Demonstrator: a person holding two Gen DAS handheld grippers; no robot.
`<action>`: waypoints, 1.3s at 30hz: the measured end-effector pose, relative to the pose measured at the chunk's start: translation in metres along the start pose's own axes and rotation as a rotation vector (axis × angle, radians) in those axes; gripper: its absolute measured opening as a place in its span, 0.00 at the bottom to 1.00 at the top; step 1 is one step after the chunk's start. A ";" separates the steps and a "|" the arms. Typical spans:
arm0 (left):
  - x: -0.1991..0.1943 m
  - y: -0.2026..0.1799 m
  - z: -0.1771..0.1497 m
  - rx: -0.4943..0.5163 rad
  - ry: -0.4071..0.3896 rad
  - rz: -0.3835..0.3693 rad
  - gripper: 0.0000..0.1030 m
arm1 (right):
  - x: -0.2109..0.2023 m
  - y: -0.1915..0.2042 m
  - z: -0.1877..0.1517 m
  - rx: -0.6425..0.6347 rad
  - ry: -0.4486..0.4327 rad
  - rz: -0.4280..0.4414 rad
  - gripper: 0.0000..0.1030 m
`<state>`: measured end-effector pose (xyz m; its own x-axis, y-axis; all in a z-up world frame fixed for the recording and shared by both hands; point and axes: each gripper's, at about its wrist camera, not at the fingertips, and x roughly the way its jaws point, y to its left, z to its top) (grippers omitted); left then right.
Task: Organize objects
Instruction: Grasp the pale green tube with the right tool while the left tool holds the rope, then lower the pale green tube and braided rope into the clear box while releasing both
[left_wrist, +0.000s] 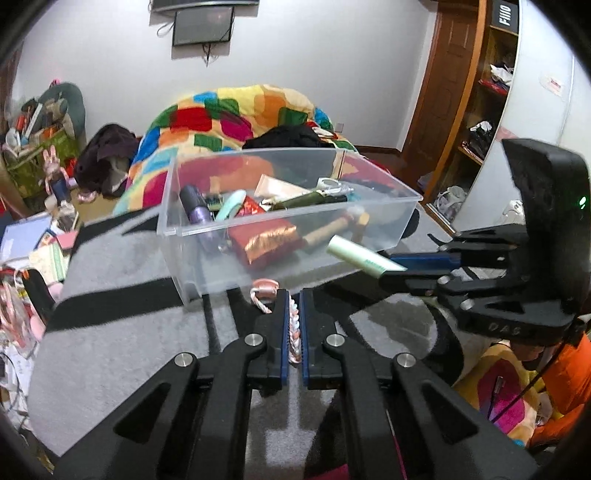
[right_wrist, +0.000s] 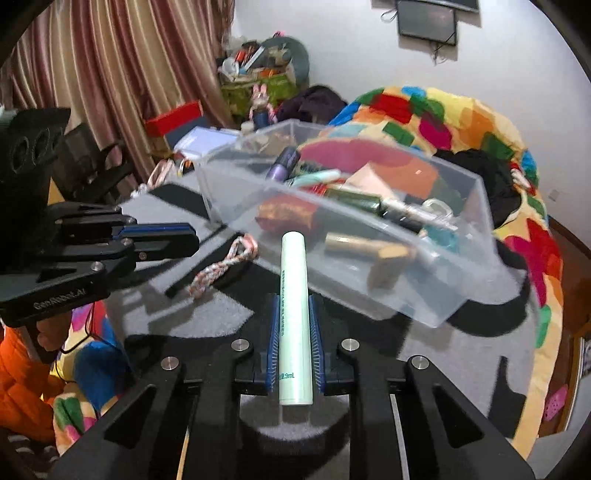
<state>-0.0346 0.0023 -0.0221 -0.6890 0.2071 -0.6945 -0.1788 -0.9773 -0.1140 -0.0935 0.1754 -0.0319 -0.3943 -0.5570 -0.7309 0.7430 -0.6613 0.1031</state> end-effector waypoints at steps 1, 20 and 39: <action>0.001 -0.001 0.001 0.007 0.009 -0.007 0.05 | -0.004 0.000 0.001 0.004 -0.011 0.003 0.14; 0.032 -0.001 -0.004 0.024 0.044 0.095 0.03 | -0.026 -0.028 0.033 0.145 -0.154 -0.033 0.14; -0.009 0.012 0.075 -0.041 -0.154 0.051 0.03 | 0.018 -0.059 0.069 0.272 -0.118 -0.071 0.14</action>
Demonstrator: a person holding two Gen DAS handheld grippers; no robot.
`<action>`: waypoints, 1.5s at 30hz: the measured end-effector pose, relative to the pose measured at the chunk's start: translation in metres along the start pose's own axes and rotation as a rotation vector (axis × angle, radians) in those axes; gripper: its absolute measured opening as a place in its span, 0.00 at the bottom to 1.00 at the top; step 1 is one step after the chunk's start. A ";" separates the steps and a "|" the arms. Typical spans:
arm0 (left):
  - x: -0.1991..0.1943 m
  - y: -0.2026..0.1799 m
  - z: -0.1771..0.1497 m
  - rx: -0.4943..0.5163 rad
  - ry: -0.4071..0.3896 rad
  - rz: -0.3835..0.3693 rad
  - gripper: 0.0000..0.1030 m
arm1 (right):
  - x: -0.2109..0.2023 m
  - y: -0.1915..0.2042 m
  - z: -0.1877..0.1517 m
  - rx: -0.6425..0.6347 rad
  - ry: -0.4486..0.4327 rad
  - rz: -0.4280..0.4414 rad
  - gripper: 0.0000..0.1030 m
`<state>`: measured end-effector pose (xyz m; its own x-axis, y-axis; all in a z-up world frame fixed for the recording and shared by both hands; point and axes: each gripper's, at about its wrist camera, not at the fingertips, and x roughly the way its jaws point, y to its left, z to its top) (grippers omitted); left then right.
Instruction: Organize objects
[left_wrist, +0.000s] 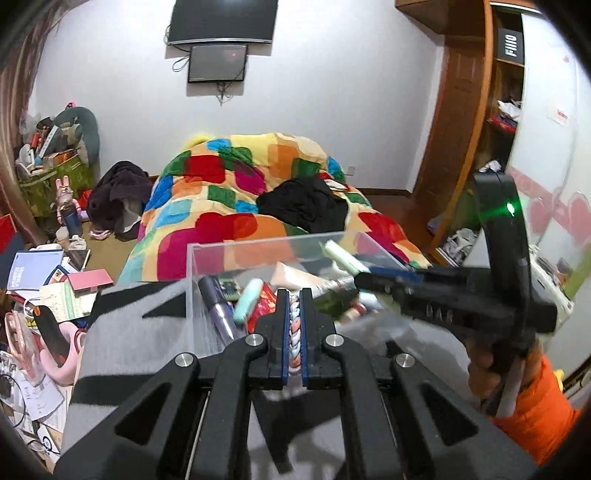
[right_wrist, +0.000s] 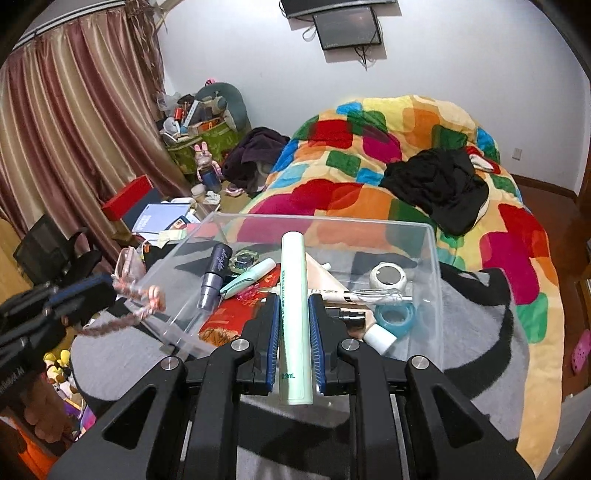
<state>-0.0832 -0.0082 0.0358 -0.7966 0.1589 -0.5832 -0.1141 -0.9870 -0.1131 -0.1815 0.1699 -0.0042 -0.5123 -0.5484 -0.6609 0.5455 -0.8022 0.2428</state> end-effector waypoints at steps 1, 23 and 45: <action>0.005 0.002 0.003 -0.004 0.002 0.007 0.03 | 0.004 0.001 0.000 -0.002 0.007 -0.004 0.14; 0.046 0.021 -0.005 -0.068 0.093 -0.020 0.22 | 0.004 0.015 -0.007 -0.087 0.037 -0.024 0.26; -0.003 -0.006 -0.030 0.001 -0.054 0.039 0.76 | -0.065 0.027 -0.041 -0.113 -0.125 -0.113 0.66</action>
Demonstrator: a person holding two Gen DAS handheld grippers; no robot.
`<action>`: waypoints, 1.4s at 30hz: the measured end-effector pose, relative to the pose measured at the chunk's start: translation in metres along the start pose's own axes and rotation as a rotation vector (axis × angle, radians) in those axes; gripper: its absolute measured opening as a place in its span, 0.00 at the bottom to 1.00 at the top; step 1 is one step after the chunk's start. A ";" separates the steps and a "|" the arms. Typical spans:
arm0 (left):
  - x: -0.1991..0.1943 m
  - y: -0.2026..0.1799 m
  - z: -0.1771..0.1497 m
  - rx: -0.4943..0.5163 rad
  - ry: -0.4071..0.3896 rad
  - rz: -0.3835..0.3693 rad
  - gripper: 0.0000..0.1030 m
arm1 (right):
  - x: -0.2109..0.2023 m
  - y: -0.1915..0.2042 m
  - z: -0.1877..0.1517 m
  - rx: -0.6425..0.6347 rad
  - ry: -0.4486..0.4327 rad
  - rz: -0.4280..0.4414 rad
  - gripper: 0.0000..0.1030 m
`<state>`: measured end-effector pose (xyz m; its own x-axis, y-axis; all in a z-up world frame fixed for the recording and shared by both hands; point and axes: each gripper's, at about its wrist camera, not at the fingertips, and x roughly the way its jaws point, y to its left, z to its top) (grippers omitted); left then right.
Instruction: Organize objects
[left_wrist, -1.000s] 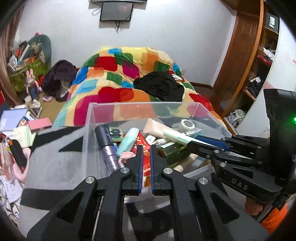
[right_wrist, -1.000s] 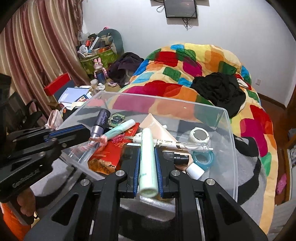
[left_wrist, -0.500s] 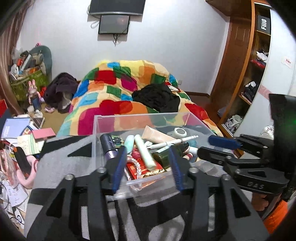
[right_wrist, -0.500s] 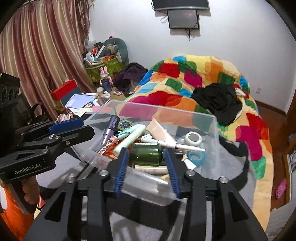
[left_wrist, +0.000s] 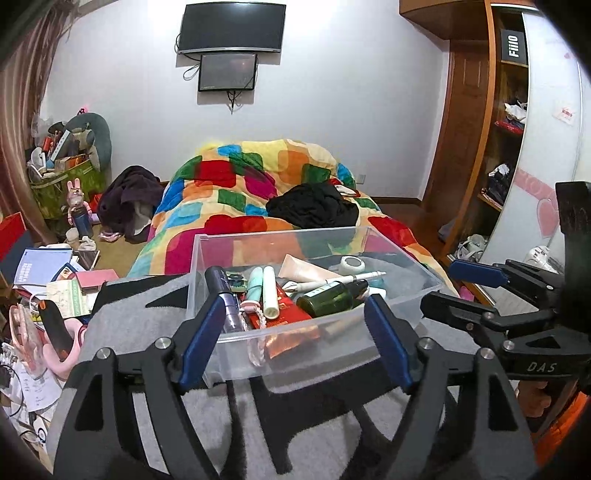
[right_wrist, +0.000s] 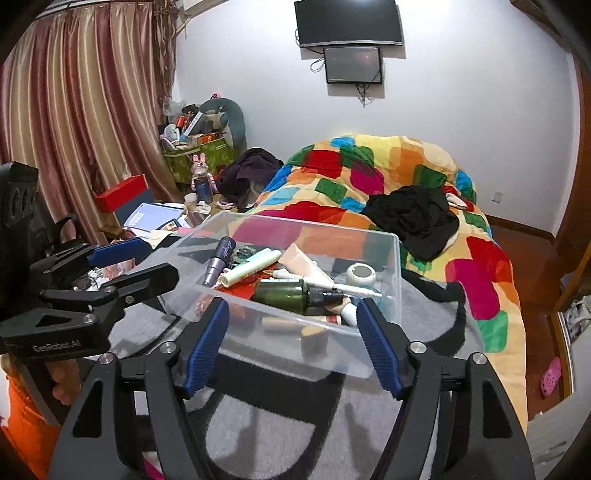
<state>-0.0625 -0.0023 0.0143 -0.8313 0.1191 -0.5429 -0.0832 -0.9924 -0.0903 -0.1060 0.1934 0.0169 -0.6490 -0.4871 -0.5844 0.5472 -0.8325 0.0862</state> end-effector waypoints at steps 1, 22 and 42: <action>-0.001 -0.001 -0.001 0.000 -0.001 0.000 0.78 | -0.001 -0.001 -0.002 0.005 -0.002 -0.005 0.66; 0.007 -0.003 -0.018 -0.025 0.047 0.003 0.80 | 0.003 -0.002 -0.016 0.026 0.034 0.014 0.67; 0.006 -0.003 -0.020 -0.028 0.054 0.000 0.83 | 0.004 0.000 -0.018 0.026 0.032 0.016 0.68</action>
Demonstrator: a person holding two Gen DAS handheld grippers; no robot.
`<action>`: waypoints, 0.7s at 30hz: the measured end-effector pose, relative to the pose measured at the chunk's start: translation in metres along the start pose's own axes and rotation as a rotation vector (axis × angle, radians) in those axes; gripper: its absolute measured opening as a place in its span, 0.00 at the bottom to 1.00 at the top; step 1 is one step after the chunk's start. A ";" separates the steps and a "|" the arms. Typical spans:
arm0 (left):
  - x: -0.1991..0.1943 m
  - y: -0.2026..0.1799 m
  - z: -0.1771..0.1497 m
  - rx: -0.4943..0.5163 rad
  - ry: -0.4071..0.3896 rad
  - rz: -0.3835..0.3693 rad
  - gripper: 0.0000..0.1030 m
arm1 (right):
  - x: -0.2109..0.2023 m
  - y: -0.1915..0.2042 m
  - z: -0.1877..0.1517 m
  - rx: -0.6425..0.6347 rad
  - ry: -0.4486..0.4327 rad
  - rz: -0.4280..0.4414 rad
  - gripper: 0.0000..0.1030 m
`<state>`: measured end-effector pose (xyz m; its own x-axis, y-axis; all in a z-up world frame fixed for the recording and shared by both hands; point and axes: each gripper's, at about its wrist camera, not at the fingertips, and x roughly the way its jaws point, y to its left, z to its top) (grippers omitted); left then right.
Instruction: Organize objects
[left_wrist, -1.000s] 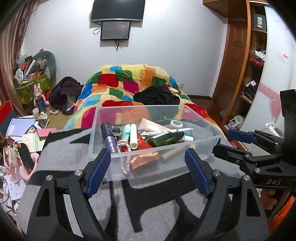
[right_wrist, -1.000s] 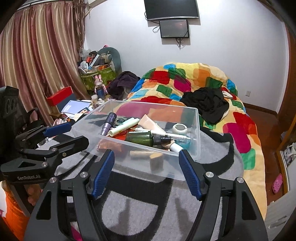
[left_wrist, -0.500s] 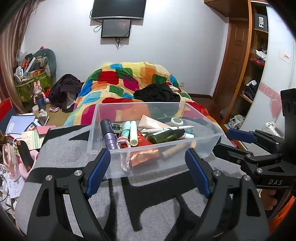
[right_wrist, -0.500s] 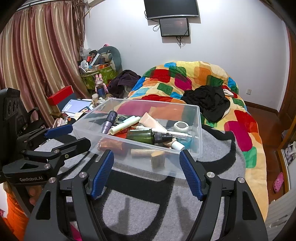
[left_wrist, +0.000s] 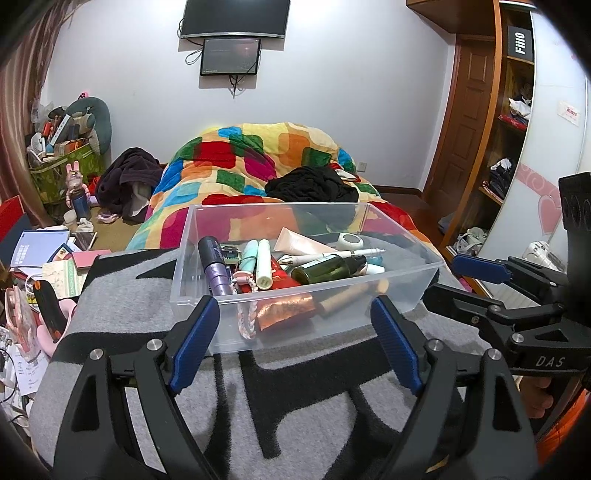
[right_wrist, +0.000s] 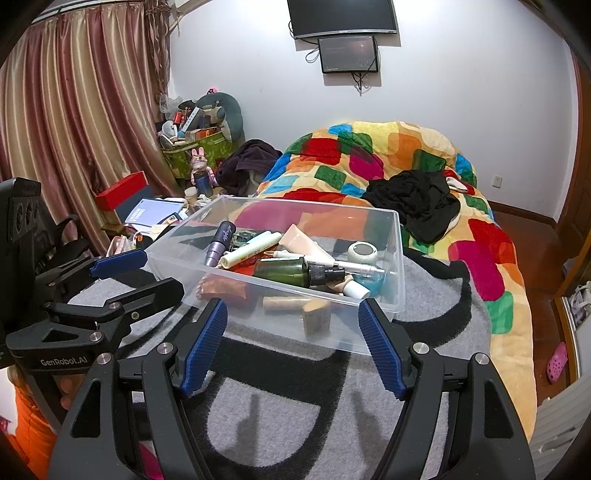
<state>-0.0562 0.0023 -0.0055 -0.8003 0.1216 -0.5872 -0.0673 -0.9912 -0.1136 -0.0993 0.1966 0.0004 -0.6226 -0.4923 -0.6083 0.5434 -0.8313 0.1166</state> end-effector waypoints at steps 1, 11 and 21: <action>0.000 0.000 0.000 0.000 -0.002 0.000 0.85 | 0.000 0.000 0.000 0.001 0.000 -0.001 0.68; -0.001 0.001 0.001 -0.023 -0.001 0.004 0.92 | 0.000 0.000 -0.001 0.006 0.003 -0.002 0.69; 0.000 0.000 0.000 -0.021 0.000 -0.005 0.92 | -0.001 -0.001 -0.001 0.007 0.003 -0.002 0.72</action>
<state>-0.0558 0.0022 -0.0056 -0.7997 0.1263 -0.5870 -0.0586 -0.9894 -0.1330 -0.0990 0.1979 0.0003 -0.6219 -0.4901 -0.6107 0.5384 -0.8340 0.1210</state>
